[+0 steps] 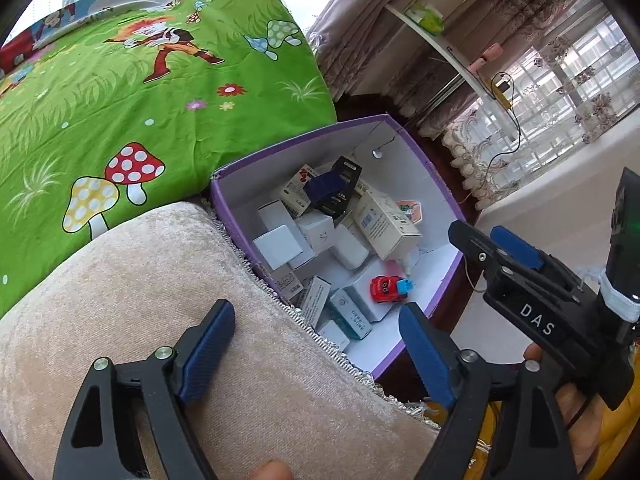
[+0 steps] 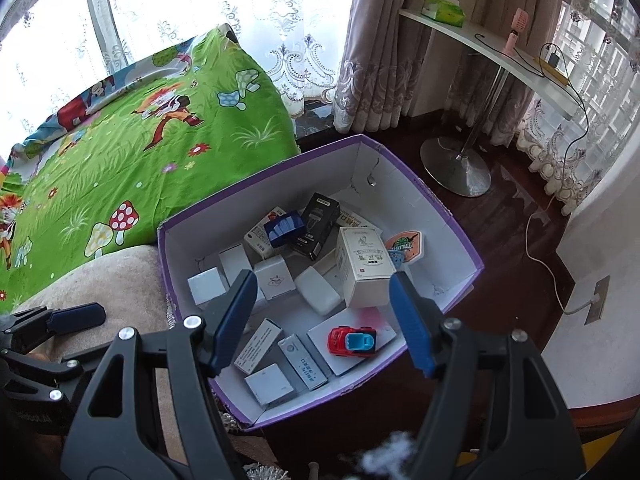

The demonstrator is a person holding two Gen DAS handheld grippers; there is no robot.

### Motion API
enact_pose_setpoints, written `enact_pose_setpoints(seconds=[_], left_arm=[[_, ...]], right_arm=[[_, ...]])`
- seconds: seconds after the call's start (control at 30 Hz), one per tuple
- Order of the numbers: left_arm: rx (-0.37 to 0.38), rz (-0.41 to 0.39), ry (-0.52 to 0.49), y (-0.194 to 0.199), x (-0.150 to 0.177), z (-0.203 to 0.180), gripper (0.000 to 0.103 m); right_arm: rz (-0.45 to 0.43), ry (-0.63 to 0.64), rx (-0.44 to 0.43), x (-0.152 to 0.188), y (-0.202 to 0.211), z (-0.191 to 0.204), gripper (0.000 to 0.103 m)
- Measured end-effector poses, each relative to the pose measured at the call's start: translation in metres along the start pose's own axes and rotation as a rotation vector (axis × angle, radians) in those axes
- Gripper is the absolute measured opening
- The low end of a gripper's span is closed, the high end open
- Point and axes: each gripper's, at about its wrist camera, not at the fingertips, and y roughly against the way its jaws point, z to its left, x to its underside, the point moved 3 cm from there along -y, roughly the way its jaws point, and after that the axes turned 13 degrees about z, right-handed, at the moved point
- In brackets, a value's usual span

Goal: Organize rigid objects

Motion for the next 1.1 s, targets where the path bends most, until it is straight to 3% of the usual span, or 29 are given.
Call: enact_pose_setpoints(seconds=[1.1], left_arm=[[-0.009,-0.005,-0.003,-0.003,-0.002,0.0,0.085]], right_arm=[[0.026,0.036,-0.009,0.005,-0.009,0.012,0.072]])
